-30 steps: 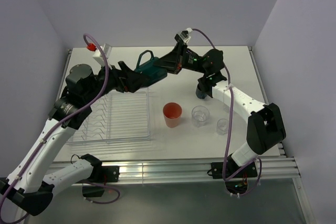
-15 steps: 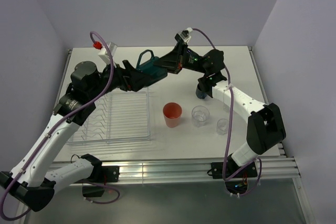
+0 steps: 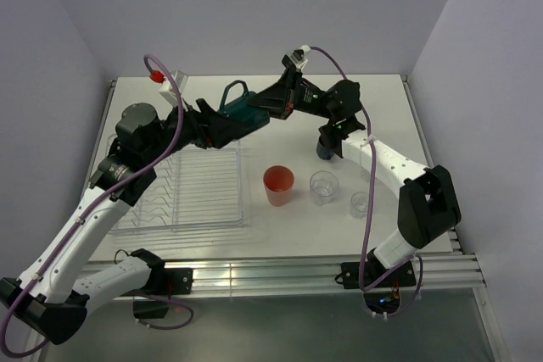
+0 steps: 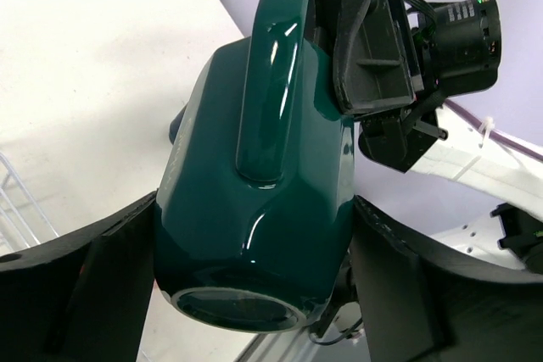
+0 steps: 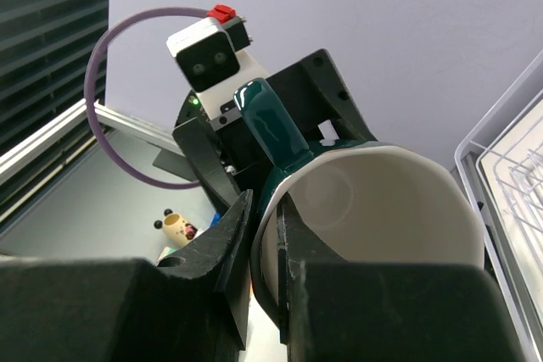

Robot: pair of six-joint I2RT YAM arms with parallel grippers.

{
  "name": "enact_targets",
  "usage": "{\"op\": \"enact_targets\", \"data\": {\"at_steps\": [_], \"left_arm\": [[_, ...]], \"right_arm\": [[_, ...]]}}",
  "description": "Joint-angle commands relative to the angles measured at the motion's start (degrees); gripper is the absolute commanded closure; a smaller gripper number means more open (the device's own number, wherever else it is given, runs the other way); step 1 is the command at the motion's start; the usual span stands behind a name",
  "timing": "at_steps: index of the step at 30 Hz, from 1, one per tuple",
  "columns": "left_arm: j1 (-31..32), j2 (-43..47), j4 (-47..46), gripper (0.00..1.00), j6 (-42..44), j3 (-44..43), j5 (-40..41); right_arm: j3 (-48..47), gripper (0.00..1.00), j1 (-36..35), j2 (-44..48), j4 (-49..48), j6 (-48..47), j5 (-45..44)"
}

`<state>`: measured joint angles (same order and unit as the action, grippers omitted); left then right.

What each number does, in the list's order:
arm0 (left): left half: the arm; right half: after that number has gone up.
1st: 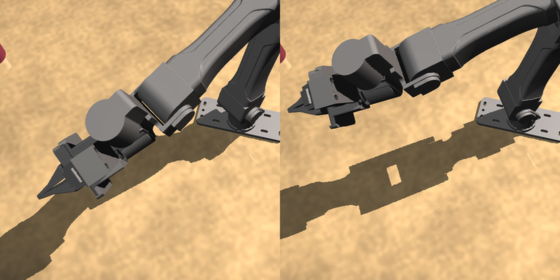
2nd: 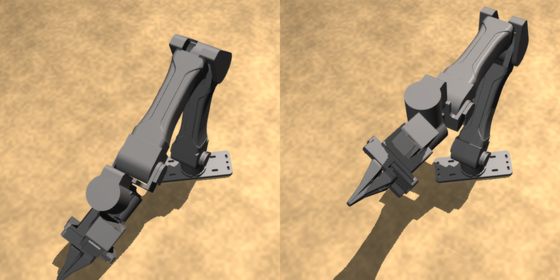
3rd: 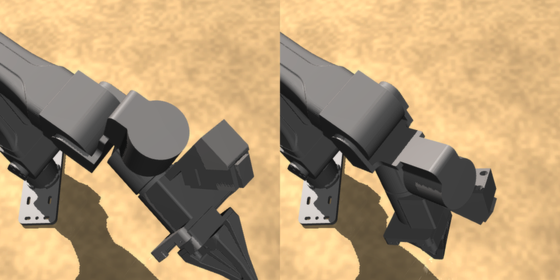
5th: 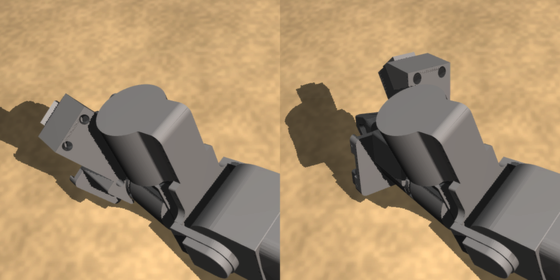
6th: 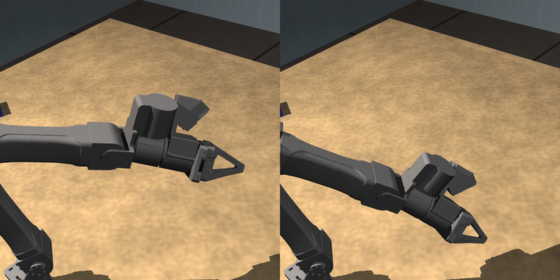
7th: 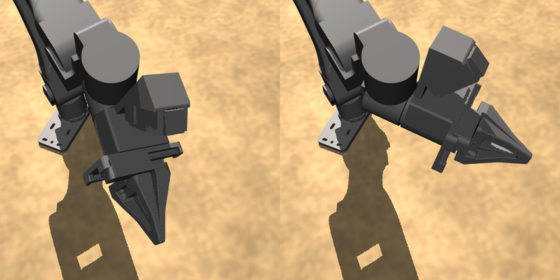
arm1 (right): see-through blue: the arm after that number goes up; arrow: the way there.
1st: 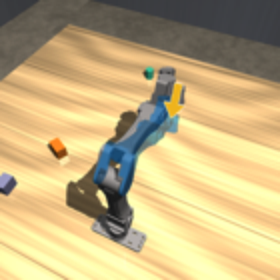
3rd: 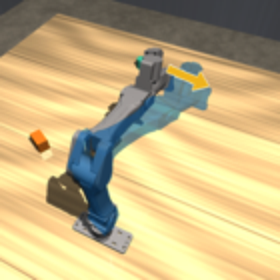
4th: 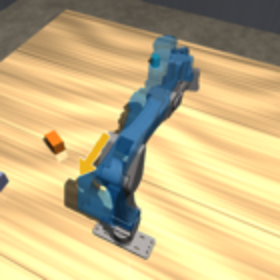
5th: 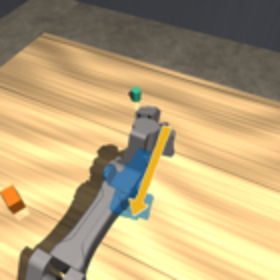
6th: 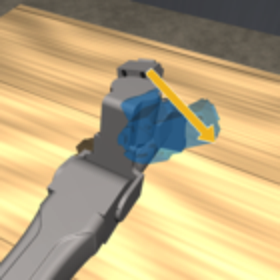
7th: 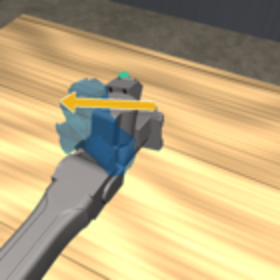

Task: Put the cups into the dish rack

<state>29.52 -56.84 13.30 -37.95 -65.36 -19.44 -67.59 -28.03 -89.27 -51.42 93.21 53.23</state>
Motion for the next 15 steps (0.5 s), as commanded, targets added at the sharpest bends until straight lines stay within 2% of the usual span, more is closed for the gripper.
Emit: {"op": "enact_targets", "data": {"at_steps": [1, 2, 3, 5, 6, 10, 14, 15], "left_arm": [[0.2, 0.7, -2.5, 0.35, -0.8, 0.7, 1.4], [0.2, 0.6, -2.4, 0.43, -0.9, 0.6, 1.4], [0.2, 0.5, -2.2, 0.62, -0.8, 0.2, 1.3], [0.2, 0.4, -1.8, 0.81, -0.8, -0.1, 1.8], [0.2, 0.4, -1.4, 0.99, -1.0, -0.5, 2.1], [0.2, 1.6, -0.7, 1.0, -1.2, -1.1, 4.5], [0.1, 2.1, 0.9, 1.0, -1.5, -2.7, 7.1], [0.2, 2.3, 1.1, 1.0, -1.6, -2.8, 7.5]], "right_arm": [[-2.6, 1.0, -1.1, 1.2, -7.7, 1.0, -2.5], [-2.3, 1.0, -1.1, 1.2, -7.4, 0.7, -2.7], [-2.2, 1.0, -1.1, 1.4, -7.1, 0.1, -3.0], [-1.5, 1.0, -1.1, 1.7, -5.6, -0.8, -3.2], [-1.3, 1.0, -1.1, 2.2, -5.0, -2.2, -3.4], [-0.2, 1.0, -1.2, 3.3, 0.2, -7.0, -4.8], [1.3, 0.85, -0.6, 4.4, 5.2, -11.0, -6.6], [1.6, 0.77, -0.5, 4.7, 5.5, -12.0, -6.7]]}}
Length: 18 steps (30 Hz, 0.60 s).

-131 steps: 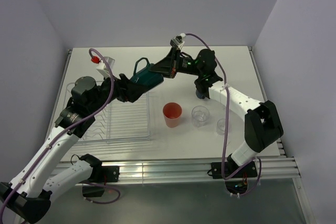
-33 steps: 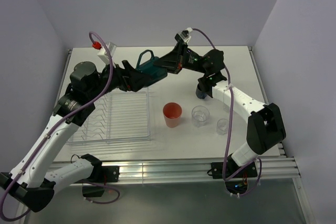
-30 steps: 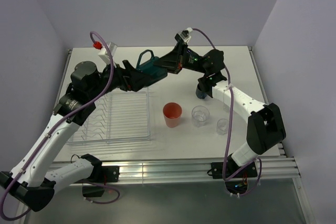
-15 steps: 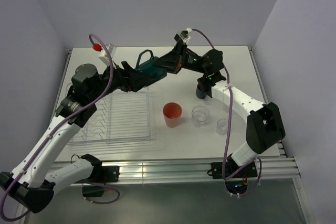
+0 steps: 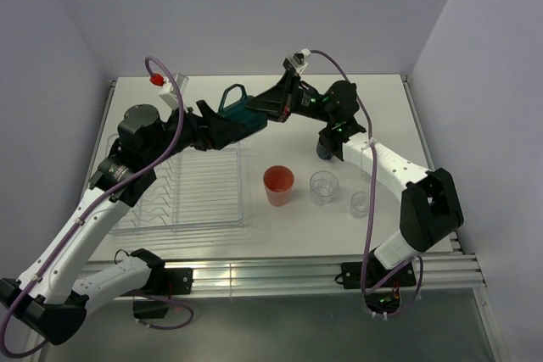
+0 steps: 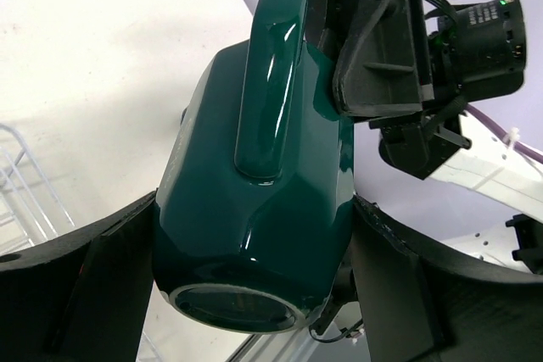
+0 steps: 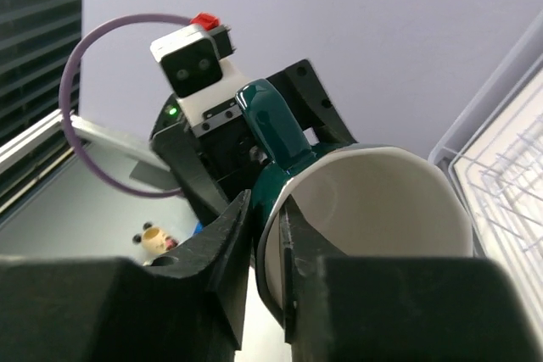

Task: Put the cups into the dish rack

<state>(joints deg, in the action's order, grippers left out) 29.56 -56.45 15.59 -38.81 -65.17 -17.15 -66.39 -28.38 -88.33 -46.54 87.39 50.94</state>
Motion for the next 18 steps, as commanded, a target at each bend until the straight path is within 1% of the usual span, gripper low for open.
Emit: {"op": "enact_targets", "data": {"at_steps": [1, 2, 3, 5, 6, 7, 9, 12, 15, 16, 17, 18], "left_arm": [[0.1, 2.0, -1.0, 1.0, -0.7, -3.1, 5.4], [0.1, 2.0, -0.5, 1.0, -0.7, -3.6, 6.0], [0.1, 2.1, -0.2, 1.0, -0.7, -3.7, 6.2], [0.1, 2.4, 0.3, 1.0, -0.7, -4.0, 6.4], [0.1, 2.6, 0.6, 1.0, -0.7, -4.0, 6.9], [0.1, 2.8, 0.6, 1.0, -0.6, -4.0, 7.0], [0.1, 3.0, 1.4, 1.0, -0.7, -4.4, 7.6], [0.1, 3.2, 2.5, 1.0, -0.6, -5.1, 8.6], [0.1, 3.2, 5.0, 1.0, -0.7, -6.6, 9.9], [0.1, 3.4, 5.8, 1.0, -0.8, -7.0, 11.6], [0.1, 3.5, 6.7, 1.0, -1.1, -7.9, 12.5], [0.1, 3.9, 8.5, 1.0, -1.2, -8.2, 13.5]], "right_arm": [[0.5, 0.73, 0.3, 3.9, 1.0, -6.6, -4.5], [0.7, 0.7, 0.4, 3.9, 1.8, -7.0, -4.6], [0.9, 0.62, 0.6, 4.1, 2.0, -7.3, -4.6], [1.5, 0.56, 1.6, 4.2, 2.1, -7.5, -4.6], [1.7, 0.52, 1.8, 4.5, 2.2, -7.7, -4.7], [1.9, 0.5, 2.1, 4.7, 2.9, -7.9, -4.7], [2.1, 0.47, 2.6, 5.2, 4.4, -9.5, -5.0], [1.7, 0.46, 2.9, 5.9, 9.2, -12.8, -5.9], [1.4, 0.46, 3.4, 6.7, 15.9, -17.1, -7.2], [1.5, 0.46, 3.6, 7.0, 18.1, -18.3, -8.6], [1.8, 0.46, 3.9, 7.5, 22.9, -19.7, -9.8], [2.1, 0.46, 4.9, 8.4, 25.4, -22.4, -11.0]]}}
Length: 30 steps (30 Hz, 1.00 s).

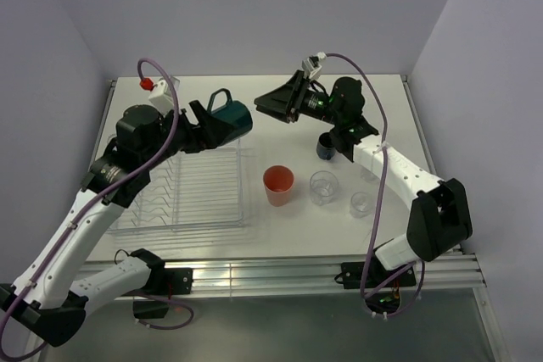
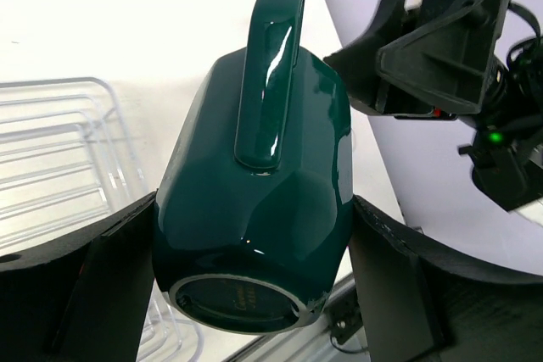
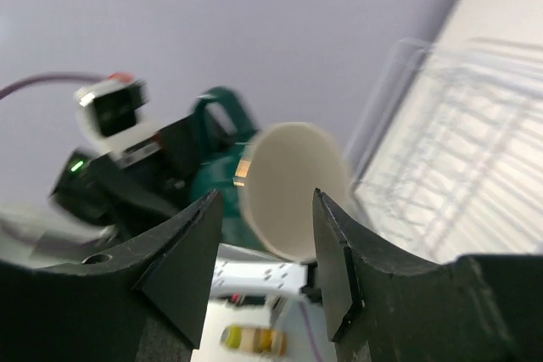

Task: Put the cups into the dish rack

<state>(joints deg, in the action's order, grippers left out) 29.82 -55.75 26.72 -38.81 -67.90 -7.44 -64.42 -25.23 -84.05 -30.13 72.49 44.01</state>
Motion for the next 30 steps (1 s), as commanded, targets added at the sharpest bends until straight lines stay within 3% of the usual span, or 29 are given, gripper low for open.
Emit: {"op": "enact_targets", "data": {"at_steps": [1, 4, 8, 13, 21, 30], "left_arm": [[-0.1, 3.4, -1.6, 1.0, -1.2, -6.0, 5.9], [-0.2, 3.0, 4.4, 1.0, -1.9, -9.3, 11.8], [-0.5, 1.3, 11.8, 1.0, -5.4, -13.4, 19.9], [-1.0, -0.1, 16.2, 1.0, -13.1, -13.0, 27.6], [-0.9, -4.5, 28.1, 1.0, -32.8, -15.7, 38.9], [-1.0, -15.7, 44.8, 1.0, -53.9, -23.5, 43.9]], "right_arm": [[0.3, 0.46, 2.4, 4.8, 11.9, -9.0, -7.2], [0.4, 0.45, 4.4, 7.4, 24.5, -14.9, -12.8], [-0.5, 0.44, 4.8, 12.0, 33.3, -21.1, -22.9], [-0.5, 0.44, 4.8, 15.8, 38.5, -23.5, -28.4], [-0.4, 0.44, 4.8, 20.1, 44.4, -24.9, -32.9], [-2.3, 0.47, 4.6, 20.3, 51.5, -24.0, -38.7]]}}
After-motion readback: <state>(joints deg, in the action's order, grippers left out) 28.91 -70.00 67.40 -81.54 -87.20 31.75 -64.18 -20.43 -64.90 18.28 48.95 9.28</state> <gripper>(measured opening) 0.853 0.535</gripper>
